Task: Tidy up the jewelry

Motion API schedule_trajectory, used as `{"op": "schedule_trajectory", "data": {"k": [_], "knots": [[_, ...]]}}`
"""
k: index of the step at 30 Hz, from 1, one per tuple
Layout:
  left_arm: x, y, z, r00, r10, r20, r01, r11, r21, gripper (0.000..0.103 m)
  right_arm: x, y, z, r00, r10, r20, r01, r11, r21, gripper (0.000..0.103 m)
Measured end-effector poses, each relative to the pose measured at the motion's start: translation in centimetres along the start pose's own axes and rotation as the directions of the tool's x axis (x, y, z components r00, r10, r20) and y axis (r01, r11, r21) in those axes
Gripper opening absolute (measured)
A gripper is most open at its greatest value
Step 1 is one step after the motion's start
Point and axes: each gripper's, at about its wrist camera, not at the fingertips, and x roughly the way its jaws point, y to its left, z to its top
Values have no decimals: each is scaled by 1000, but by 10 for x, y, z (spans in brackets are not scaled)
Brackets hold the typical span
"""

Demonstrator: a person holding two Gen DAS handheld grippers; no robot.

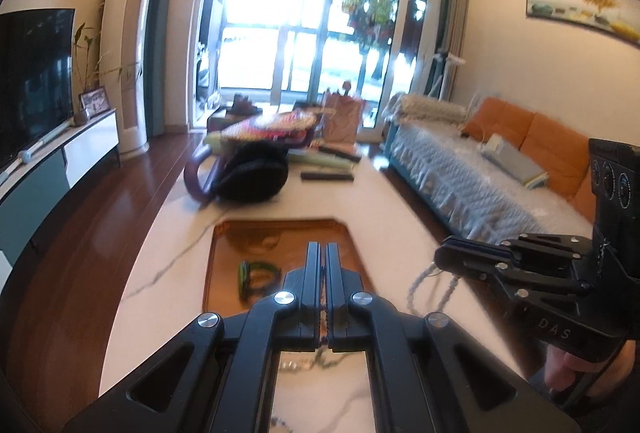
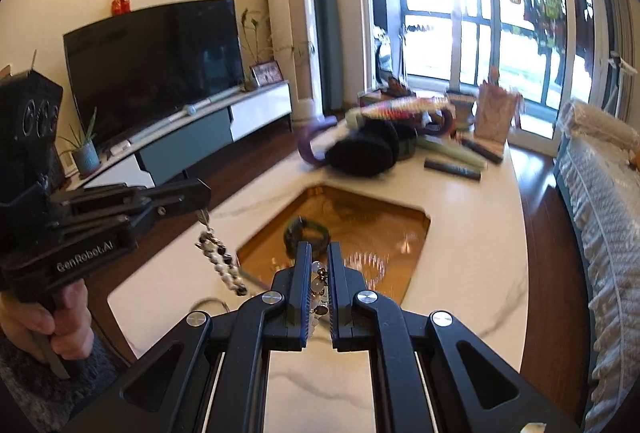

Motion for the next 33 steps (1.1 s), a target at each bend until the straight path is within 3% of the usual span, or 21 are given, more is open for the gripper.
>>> {"op": "schedule_trajectory", "data": {"k": [8, 15, 21, 28, 33], "knots": [[12, 16, 19, 999, -38, 32, 40, 997, -72, 1, 4, 5, 31, 997, 50, 57, -49, 999, -25, 7], [45, 34, 5, 1000, -26, 16, 27, 991, -131, 2, 32, -2, 21, 996, 81, 35, -81, 997, 14, 7], [76, 49, -10, 998, -62, -32, 56, 986, -154, 2, 62, -22, 13, 997, 75, -6, -75, 996, 39, 7], [127, 56, -35, 981, -34, -193, 9, 992, -129, 2, 106, -49, -3, 995, 50, -91, -43, 996, 79, 7], [156, 65, -61, 953, -8, -303, -33, 991, -131, 2, 142, -70, -22, 984, 42, -172, -19, 991, 132, 7]]}}
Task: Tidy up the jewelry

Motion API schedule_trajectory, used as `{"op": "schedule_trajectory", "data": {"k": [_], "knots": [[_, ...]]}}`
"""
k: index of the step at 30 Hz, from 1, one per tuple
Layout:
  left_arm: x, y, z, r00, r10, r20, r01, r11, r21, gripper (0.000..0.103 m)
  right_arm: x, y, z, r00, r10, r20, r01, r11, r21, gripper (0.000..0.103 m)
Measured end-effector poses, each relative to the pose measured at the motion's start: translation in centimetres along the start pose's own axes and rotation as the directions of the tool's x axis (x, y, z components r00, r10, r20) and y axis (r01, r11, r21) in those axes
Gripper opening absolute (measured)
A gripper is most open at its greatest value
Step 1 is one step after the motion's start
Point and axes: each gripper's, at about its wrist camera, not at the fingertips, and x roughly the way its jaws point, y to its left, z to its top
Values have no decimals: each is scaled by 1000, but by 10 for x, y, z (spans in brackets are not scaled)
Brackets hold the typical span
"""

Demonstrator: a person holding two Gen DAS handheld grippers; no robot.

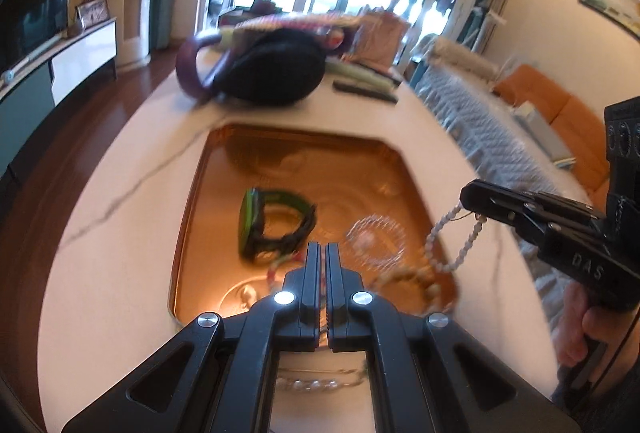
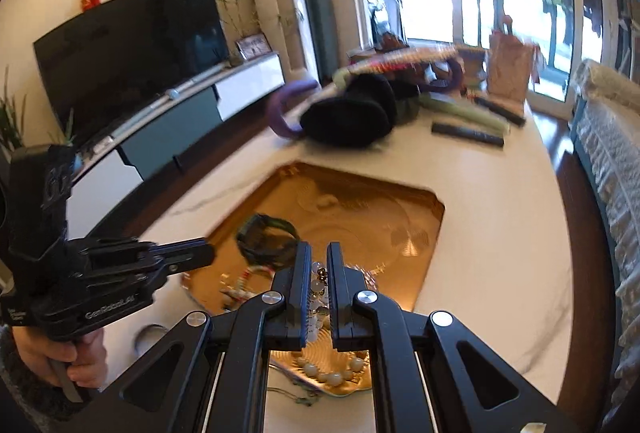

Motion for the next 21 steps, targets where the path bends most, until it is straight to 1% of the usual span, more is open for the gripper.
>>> {"op": "schedule_trajectory", "data": {"k": [3, 10, 11, 13, 15, 16, 17, 18, 20, 21], "knots": [[6, 2, -4, 1000, 8, -19, -8, 1000, -2, 2, 17, -10, -7, 999, -7, -40, 8, 1000, 30, 7], [12, -8, -10, 999, 24, -32, -23, 999, 38, 2, 34, -15, -18, 996, -31, -81, 35, 999, 37, 7], [13, -9, -10, 999, 27, -37, -25, 999, 44, 2, 36, -17, -20, 995, -39, -88, 44, 998, 47, 9], [12, -11, -12, 998, 35, -48, -33, 998, 51, 5, 39, -24, -23, 994, -25, -108, 36, 995, 94, 17], [11, -11, -13, 997, 50, -62, -47, 998, 48, 11, 34, -31, -26, 995, -5, -101, 19, 990, 140, 44], [11, -11, -13, 996, 55, -64, -52, 998, 47, 20, 32, -31, -26, 996, -8, -94, 22, 989, 144, 48], [7, -11, -15, 996, 64, -61, -61, 997, 46, 36, 26, -30, -26, 996, -13, -83, 25, 989, 144, 52], [4, -11, -17, 996, 71, -56, -69, 997, 46, 52, 21, -29, -26, 997, -14, -75, 24, 990, 140, 52], [-5, -11, -19, 996, 84, -35, -82, 995, 48, 60, 11, -26, -25, 998, -8, -57, 16, 990, 137, 53], [-12, -11, -20, 996, 87, -25, -85, 995, 49, 63, 2, -24, -25, 999, -5, -42, 10, 991, 137, 56]]}}
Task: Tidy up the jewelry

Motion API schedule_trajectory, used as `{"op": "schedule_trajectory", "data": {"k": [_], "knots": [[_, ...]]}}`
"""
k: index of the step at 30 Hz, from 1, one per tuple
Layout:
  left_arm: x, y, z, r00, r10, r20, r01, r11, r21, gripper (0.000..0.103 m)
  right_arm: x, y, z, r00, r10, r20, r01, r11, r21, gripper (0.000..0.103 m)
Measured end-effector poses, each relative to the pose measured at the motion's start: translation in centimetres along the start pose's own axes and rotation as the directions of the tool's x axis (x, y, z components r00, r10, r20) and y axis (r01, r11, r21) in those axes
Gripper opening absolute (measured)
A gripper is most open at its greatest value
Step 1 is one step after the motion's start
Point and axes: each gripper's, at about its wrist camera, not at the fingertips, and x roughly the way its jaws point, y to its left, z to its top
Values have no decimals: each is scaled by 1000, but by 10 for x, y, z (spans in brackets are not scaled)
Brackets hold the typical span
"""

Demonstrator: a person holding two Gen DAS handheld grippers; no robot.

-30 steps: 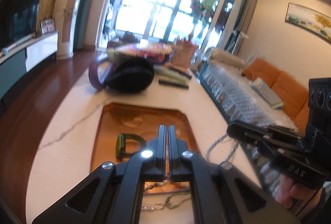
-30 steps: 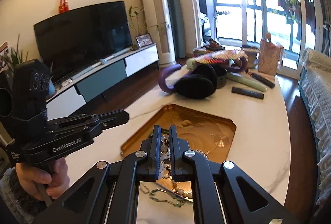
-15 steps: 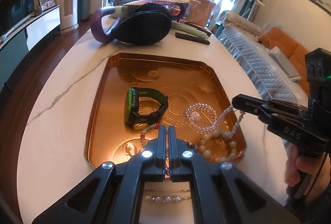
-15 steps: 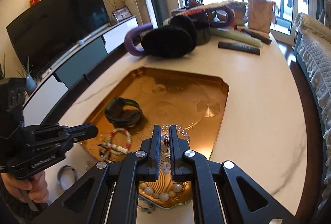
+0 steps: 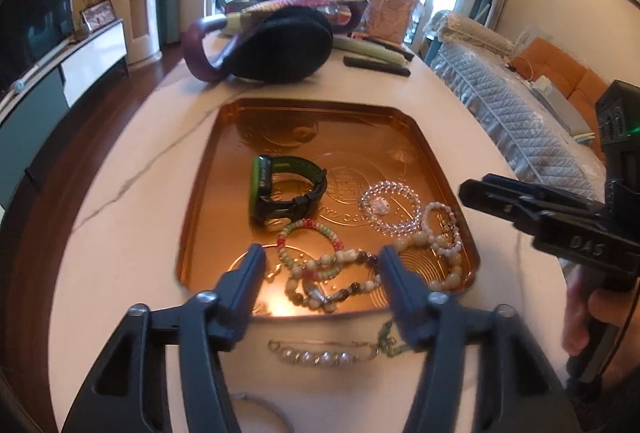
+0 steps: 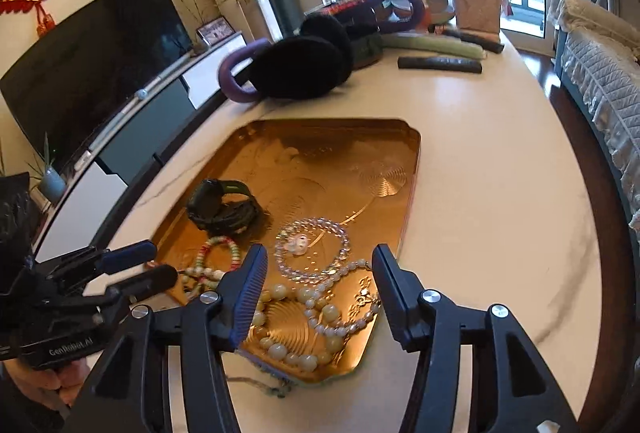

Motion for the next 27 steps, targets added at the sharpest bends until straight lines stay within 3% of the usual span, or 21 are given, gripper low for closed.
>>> {"op": "schedule_trajectory", "data": {"k": [3, 14, 18, 22, 25, 27], "knots": [[-19, 4, -6, 1000, 3, 15, -3, 1000, -7, 68, -20, 6, -4, 999, 19, 29, -19, 1000, 2, 65], [-88, 22, -23, 1000, 6, 25, -4, 998, -61, 70, -77, 42, -28, 998, 6, 58, 0, 994, -106, 66], [-82, 22, -39, 999, 30, -10, -30, 999, -19, 70, -74, 50, -51, 999, -5, 32, 11, 987, -161, 68], [-61, 20, -55, 998, 14, -53, -15, 1000, -17, 70, -50, 43, -68, 999, 14, -37, -18, 992, -121, 68], [-43, 17, -62, 997, 20, -78, -19, 1000, 2, 70, -35, 40, -78, 998, 4, -70, -12, 993, -117, 62], [-34, 15, -64, 995, 28, -100, -26, 999, 18, 70, -27, 39, -82, 997, -26, -79, 15, 991, -130, 48]]}}
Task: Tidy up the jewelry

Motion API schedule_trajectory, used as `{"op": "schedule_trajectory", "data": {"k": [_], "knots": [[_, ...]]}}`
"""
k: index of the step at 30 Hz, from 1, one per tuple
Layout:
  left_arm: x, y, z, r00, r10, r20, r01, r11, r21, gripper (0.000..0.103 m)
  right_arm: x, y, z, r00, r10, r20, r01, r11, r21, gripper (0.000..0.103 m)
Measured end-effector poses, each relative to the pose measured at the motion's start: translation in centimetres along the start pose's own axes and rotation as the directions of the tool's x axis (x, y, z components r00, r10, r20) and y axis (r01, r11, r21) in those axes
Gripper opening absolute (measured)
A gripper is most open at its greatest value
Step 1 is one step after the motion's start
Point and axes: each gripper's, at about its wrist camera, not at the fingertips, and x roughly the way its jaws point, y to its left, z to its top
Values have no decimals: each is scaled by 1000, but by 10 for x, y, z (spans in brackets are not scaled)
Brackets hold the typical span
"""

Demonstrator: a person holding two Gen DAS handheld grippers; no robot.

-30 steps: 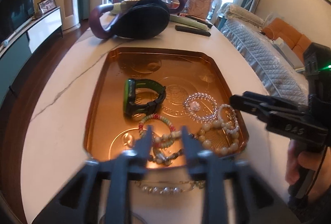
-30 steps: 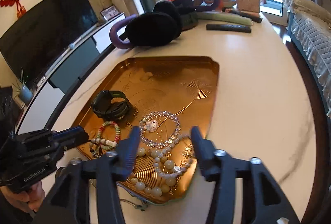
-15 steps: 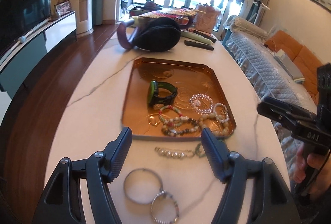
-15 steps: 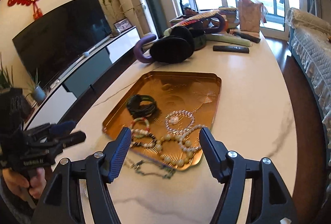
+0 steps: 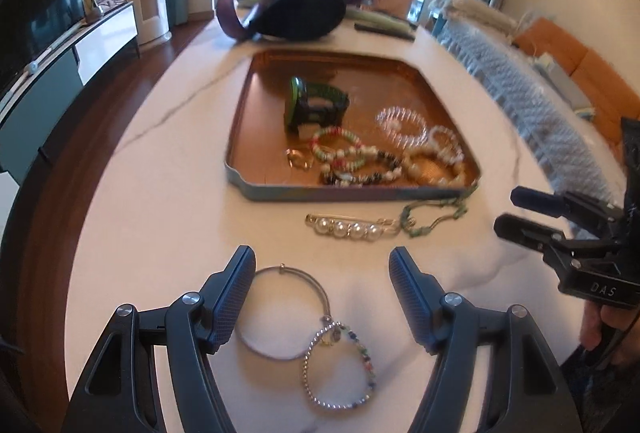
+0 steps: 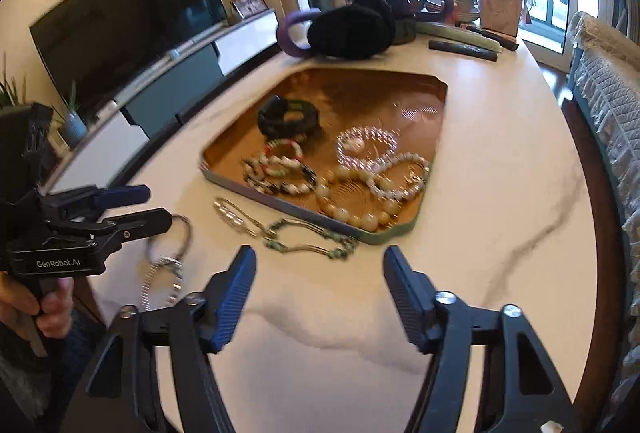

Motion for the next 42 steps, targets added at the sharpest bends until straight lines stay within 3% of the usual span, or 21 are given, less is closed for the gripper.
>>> {"op": "schedule_trajectory", "data": {"k": [2, 6, 13, 17, 20, 22, 23, 24, 26, 30, 35, 37, 39, 42], "knots": [[6, -4, 2, 1000, 1, 4, -1, 1000, 20, 70, 10, -3, -3, 1000, 0, -23, 0, 1000, 7, 36], [19, -9, 8, 1000, -15, -8, 15, 999, 46, 60, 23, -11, -2, 999, -5, -43, 7, 999, 46, 24], [42, -14, 18, 1000, 0, -26, 3, 996, 89, 57, 42, -14, 5, 997, -9, -73, 12, 999, 51, 22], [52, -5, 22, 999, -25, -33, 26, 999, 43, 54, 47, -8, 7, 997, -41, -67, 42, 999, 15, 20], [49, -4, 21, 999, -22, -30, 22, 1000, 21, 53, 46, -7, 6, 996, -65, -64, 65, 998, -13, 13], [43, -7, 18, 999, -28, -18, 28, 999, 20, 36, 43, -9, 5, 995, -78, -65, 77, 997, -18, 12], [39, -8, 16, 998, -51, -28, 52, 999, 17, 18, 42, -11, 4, 994, -86, -64, 86, 996, -17, 12], [37, -9, 14, 997, -70, -32, 70, 998, 10, 10, 39, -14, 2, 994, -90, -65, 89, 996, -13, 11], [33, -12, 7, 996, -77, -35, 77, 997, 4, 9, 35, -19, -1, 993, -93, -70, 93, 996, 0, 11], [32, -18, -2, 995, -75, -71, 77, 997, 26, 9, 29, -25, -6, 992, -96, -83, 97, 995, 9, 11], [27, -26, -11, 985, -128, -111, 133, 991, 30, 14, 20, -28, -16, 991, -72, -109, 75, 997, 24, 11], [28, -28, -11, 986, -120, -112, 122, 992, 16, 20, 18, -29, -18, 992, -47, -113, 52, 998, 43, 11], [30, -32, -8, 986, -120, -111, 122, 992, 9, 38, 16, -29, -18, 993, -41, -107, 46, 998, 50, 11], [35, -37, 0, 992, -88, -94, 89, 996, 4, 52, 14, -28, -16, 995, -40, -89, 45, 998, 53, 16]]}}
